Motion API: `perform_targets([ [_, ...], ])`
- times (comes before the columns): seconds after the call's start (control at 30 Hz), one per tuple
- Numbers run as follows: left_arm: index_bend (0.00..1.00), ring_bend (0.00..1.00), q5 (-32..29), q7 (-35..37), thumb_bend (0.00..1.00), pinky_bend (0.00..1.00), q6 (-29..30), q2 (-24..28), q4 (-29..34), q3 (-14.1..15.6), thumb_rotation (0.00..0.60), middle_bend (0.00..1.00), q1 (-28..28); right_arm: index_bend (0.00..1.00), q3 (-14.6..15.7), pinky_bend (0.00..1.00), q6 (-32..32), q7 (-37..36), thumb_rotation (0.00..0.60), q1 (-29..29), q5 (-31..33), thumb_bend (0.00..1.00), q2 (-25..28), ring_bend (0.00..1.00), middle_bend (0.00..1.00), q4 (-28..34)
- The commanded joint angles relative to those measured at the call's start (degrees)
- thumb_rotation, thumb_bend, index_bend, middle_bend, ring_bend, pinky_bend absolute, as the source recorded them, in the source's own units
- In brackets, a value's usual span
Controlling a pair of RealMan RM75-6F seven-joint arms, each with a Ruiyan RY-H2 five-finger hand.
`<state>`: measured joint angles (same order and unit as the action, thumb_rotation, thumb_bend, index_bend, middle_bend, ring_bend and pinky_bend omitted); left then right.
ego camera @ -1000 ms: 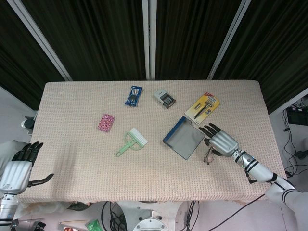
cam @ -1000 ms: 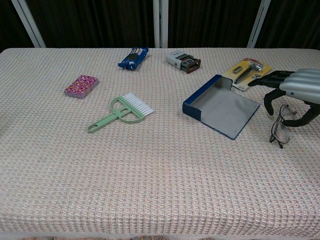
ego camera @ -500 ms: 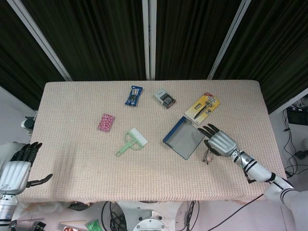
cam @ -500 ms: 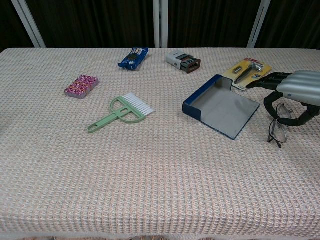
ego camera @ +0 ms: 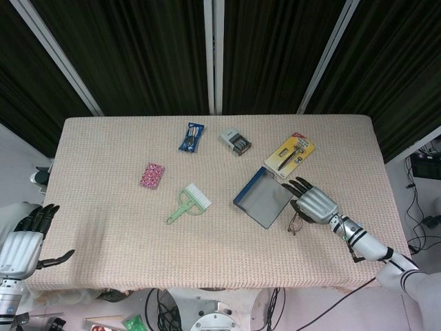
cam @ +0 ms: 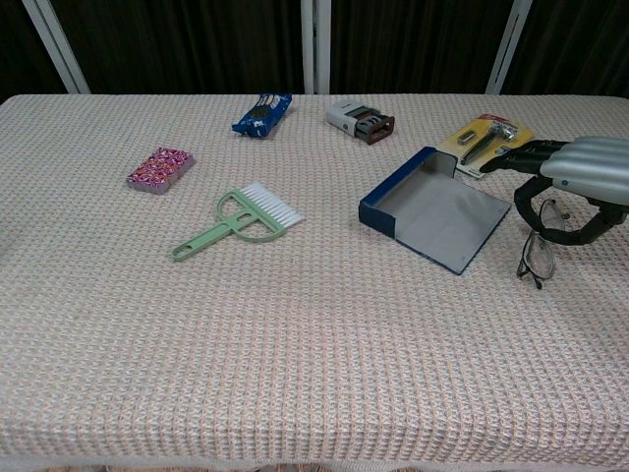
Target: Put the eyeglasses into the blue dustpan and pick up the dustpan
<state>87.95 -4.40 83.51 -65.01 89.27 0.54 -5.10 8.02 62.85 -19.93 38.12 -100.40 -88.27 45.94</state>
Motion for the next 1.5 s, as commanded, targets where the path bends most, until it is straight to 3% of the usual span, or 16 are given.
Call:
perform_targets([
  [0.03,0.06,0.09,0.0,0.2,0.11,0.22,0.1,-0.1,-0.1,0.0,0.367,0.07,0.1,0.69,-0.8,0.00,0.4,-0.4,0.600,0.5,0.4,0.48,0.1,0.00,0.06,1.0],
  [0.33,0.06,0.09,0.1,1.4,0.11,0.22,0.4,-0.3,-1.1,0.1,0.364,0.07,0.3,0.70,-5.6,0.00,-1.8,2.7,0.600,3.7,3.6,0.48,-4.3,0.00,0.05,2.7],
  [0.7,0.06,0.09,-0.6,3.7,0.11,0.22,1.0,0.2,-2.7,0.3,0.365,0.07,1.4,0.71,-9.6,0.00,-7.9,7.1,0.600,8.5,7.3,0.48,-11.2,0.00,0.03,-0.3],
  [1.5,0.06,0.09,-0.8,5.1,0.11,0.22,-0.7,0.2,-3.7,0.0,0.366,0.06,0.5,0.70,-10.8,0.00,-9.8,7.2,0.600,10.9,10.0,0.48,-16.0,0.00,0.03,-7.1],
])
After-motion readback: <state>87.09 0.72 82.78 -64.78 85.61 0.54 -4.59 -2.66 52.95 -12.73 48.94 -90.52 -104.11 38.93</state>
